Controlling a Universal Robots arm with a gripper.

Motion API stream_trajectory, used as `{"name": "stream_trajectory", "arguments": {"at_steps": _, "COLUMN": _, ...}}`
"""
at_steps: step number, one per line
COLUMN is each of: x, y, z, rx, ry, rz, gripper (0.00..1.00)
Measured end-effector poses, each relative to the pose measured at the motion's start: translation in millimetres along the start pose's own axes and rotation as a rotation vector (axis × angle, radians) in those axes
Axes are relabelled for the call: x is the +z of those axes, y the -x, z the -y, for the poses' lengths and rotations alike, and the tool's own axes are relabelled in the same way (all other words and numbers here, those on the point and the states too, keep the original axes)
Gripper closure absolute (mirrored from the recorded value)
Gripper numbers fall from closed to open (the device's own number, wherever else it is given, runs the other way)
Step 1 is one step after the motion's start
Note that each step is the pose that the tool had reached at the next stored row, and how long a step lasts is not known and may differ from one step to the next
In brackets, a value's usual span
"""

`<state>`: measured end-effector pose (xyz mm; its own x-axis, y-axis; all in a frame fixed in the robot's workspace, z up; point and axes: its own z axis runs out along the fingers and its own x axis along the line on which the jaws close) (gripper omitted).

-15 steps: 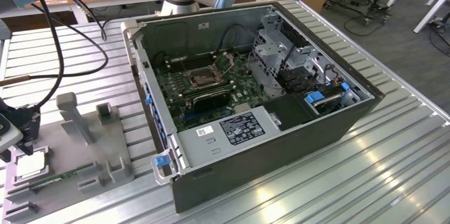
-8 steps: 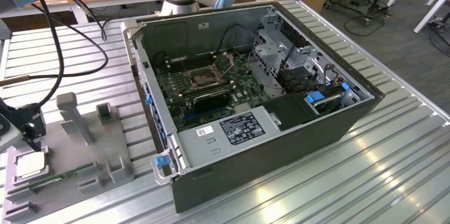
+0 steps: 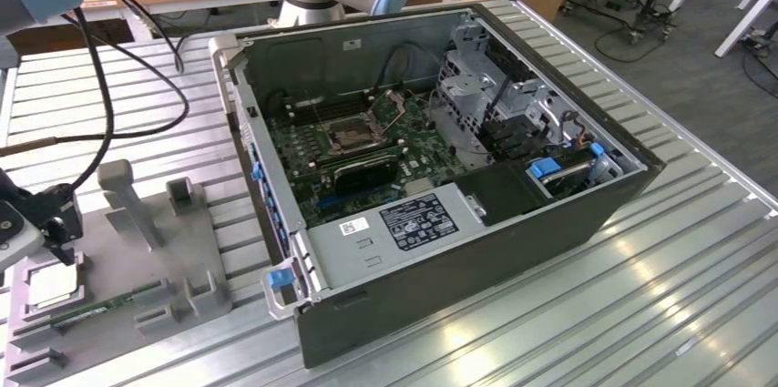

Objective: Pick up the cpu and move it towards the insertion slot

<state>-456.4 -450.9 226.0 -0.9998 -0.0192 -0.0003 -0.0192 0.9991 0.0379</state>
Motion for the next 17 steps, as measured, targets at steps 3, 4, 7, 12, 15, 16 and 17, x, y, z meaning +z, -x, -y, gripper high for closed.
{"name": "stream_trajectory", "arguments": {"at_steps": 3, "x": 5.4, "y": 0.0, "z": 0.2, "rx": 0.000, "ry": -0.0001, "rz": -0.0001, "gripper": 0.35}}
{"name": "stream_trajectory", "arguments": {"at_steps": 4, "x": 7.3, "y": 0.0, "z": 0.3, "rx": 0.000, "ry": 0.0000, "rz": 0.0000, "gripper": 0.35}}
{"name": "stream_trajectory", "arguments": {"at_steps": 7, "x": 12.7, "y": 0.0, "z": 0.5, "rx": 0.000, "ry": 0.0000, "rz": -0.0001, "gripper": 0.35}}
{"name": "stream_trajectory", "arguments": {"at_steps": 12, "x": 17.1, "y": -0.1, "z": 0.7, "rx": 0.000, "ry": -0.0003, "rz": -0.0004, "gripper": 0.35}}
{"name": "stream_trajectory", "arguments": {"at_steps": 15, "x": 18.8, "y": -0.1, "z": 0.1, "rx": 0.000, "ry": -0.0001, "rz": -0.0001, "gripper": 0.35}}
{"name": "stream_trajectory", "arguments": {"at_steps": 16, "x": 19.3, "y": -0.1, "z": -0.4, "rx": 0.000, "ry": -0.0002, "rz": -0.0002, "gripper": 0.35}}
{"name": "stream_trajectory", "arguments": {"at_steps": 17, "x": 20.2, "y": -0.1, "z": -0.6, "rx": 0.000, "ry": 0.0000, "rz": 0.0000, "gripper": 0.35}}
